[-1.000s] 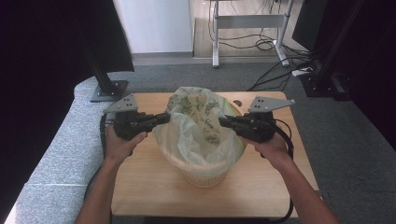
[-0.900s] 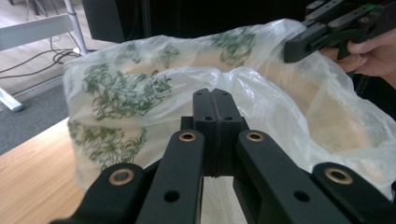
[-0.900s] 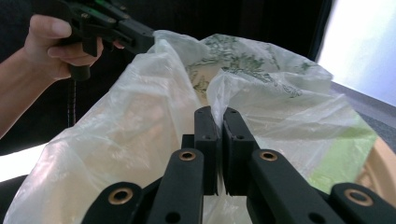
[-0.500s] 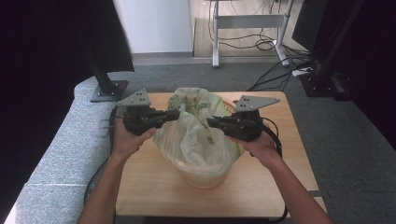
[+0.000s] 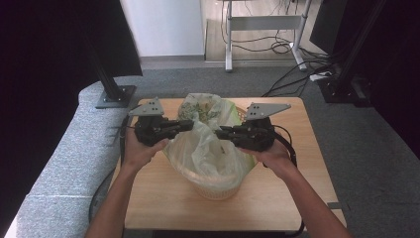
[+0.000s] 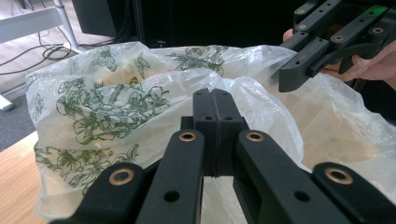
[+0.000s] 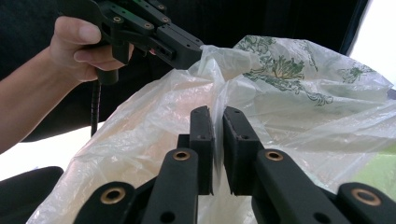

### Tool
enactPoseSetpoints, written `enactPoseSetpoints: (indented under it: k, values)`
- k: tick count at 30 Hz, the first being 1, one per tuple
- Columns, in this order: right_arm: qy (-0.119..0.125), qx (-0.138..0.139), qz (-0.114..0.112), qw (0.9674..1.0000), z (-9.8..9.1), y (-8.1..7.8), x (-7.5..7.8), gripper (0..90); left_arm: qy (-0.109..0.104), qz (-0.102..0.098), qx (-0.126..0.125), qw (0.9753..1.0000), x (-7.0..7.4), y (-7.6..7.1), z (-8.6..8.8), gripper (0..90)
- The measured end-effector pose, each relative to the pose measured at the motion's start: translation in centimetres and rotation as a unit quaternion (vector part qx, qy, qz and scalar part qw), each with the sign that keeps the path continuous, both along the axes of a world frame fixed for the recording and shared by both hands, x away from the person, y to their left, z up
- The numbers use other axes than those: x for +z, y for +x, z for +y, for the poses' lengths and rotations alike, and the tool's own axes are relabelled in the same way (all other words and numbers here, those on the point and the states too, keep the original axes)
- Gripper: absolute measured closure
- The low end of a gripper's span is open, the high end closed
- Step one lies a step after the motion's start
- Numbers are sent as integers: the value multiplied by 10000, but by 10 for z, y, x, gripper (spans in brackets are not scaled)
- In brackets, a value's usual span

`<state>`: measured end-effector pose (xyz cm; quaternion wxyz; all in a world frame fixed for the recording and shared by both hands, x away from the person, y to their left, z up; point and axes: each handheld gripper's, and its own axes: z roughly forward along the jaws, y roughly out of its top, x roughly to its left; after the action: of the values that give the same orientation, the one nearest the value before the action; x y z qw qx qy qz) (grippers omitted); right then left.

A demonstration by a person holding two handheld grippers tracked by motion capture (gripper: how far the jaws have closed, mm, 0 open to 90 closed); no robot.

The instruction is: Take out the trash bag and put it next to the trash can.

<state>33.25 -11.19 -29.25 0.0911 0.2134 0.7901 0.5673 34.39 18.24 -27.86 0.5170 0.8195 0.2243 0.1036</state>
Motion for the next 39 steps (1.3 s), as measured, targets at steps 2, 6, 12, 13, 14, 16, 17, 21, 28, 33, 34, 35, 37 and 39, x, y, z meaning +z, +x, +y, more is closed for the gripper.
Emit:
enactPoseSetpoints:
  k: [2,6,12,13,14,16,17,21,28,33,34,35,37,39]
  values:
    - [11,66,71,10000,3,0,-1,646,-4,0,-22,10000,0,0,-2,900]
    - [-274,181,91,9994,16,0,-5,436,17,2,-39,10000,-2,1,-5,900]
    - [-892,-47,-82,9960,37,0,1,531,-20,31,-47,10000,-2,3,-5,900]
    - [-992,-67,-146,9949,40,-1,2,578,-33,35,-54,10000,-2,2,-5,900]
    - [-1104,-102,-174,9937,43,-1,3,639,-41,36,-61,10000,-2,2,-5,900]
    - [-1237,-163,-232,9919,47,-2,4,793,-46,31,-71,10000,-2,1,-5,900]
    - [-1289,-188,-255,9911,48,-3,5,850,-54,27,-71,10000,-3,1,-5,900]
    - [-1237,-224,-361,9914,47,-3,6,892,-78,-19,-54,10000,-2,-2,-1,900]
    - [-651,-292,-473,9963,32,-5,18,894,-363,-164,104,9992,5,-10,18,712]
    - [-382,-354,-556,9971,26,-6,25,895,-483,-189,226,9984,5,-14,32,667]
    - [-324,-351,-570,9972,24,-6,27,894,-510,-187,241,9982,4,-14,34,650]
    - [-283,-334,-588,9973,23,-6,30,894,-517,-194,233,9982,4,-15,36,636]
    - [-182,-368,-663,9970,21,-7,35,895,-537,-227,284,9979,3,-16,40,610]
    - [-55,-389,-670,9970,18,-6,39,894,-570,-237,319,9976,3,-16,44,594]
